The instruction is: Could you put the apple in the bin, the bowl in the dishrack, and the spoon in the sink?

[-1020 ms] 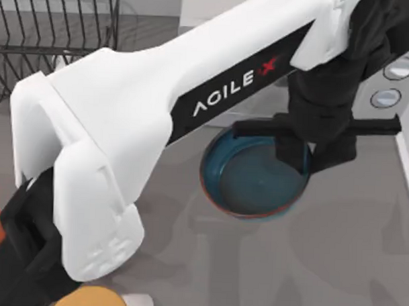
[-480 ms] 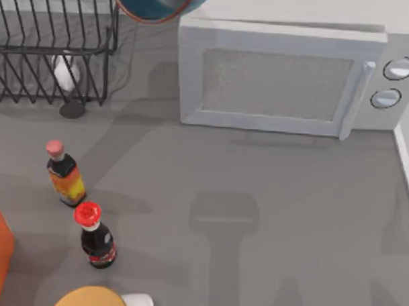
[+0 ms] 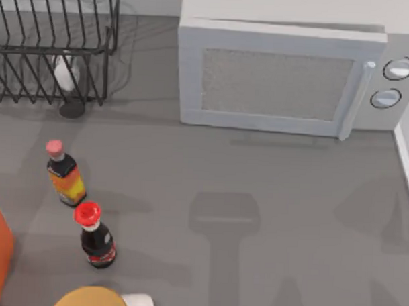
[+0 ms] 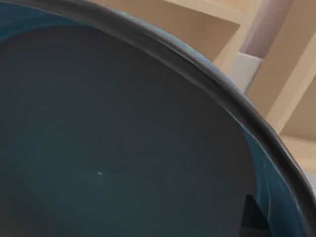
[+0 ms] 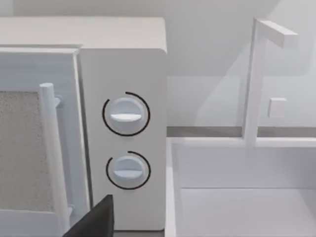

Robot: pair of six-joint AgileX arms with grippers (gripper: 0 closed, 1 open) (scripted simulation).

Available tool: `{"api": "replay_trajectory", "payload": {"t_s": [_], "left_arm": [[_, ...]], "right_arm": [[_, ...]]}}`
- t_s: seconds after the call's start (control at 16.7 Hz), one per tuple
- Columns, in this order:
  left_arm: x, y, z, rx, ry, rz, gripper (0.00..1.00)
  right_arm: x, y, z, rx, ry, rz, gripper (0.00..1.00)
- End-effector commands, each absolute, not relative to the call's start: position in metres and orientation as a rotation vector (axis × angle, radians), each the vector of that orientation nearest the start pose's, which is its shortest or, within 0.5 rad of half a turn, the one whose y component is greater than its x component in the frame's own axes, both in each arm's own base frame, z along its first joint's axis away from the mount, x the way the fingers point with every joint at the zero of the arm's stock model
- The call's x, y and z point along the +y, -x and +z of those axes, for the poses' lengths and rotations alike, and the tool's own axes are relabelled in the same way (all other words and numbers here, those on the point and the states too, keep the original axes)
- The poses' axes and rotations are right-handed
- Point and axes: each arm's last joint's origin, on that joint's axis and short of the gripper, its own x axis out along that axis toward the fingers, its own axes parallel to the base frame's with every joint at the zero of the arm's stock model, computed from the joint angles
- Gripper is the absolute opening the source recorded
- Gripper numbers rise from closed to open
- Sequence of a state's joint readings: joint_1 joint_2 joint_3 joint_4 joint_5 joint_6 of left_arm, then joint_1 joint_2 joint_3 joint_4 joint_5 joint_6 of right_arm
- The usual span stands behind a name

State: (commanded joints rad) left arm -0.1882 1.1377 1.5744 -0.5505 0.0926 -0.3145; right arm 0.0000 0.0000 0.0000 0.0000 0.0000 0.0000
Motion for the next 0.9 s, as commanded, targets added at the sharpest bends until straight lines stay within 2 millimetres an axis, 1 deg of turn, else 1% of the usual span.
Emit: {"api": "replay_trajectory", "payload": {"t_s": [0.18, 0.3, 0.42, 0.6, 0.9], "left_arm": [[-0.005, -0.193, 0.460, 0.057, 0.189, -0.155, 0.00], [0.010, -0.188, 0.442, 0.024, 0.110, -0.098, 0.00], [0.022, -0.184, 0.428, 0.006, 0.047, -0.052, 0.00], [0.029, -0.181, 0.418, 0.000, 0.000, -0.020, 0.00], [0.029, -0.183, 0.418, 0.005, 0.000, -0.020, 0.00]], "right_arm": [[-0.001, -0.106, 0.160, 0.000, 0.000, 0.000, 1.00], [-0.001, -0.106, 0.160, 0.000, 0.000, 0.000, 1.00], [-0.001, -0.106, 0.160, 0.000, 0.000, 0.000, 1.00], [-0.001, -0.106, 0.160, 0.000, 0.000, 0.000, 1.00], [-0.001, -0.106, 0.160, 0.000, 0.000, 0.000, 1.00]]}}
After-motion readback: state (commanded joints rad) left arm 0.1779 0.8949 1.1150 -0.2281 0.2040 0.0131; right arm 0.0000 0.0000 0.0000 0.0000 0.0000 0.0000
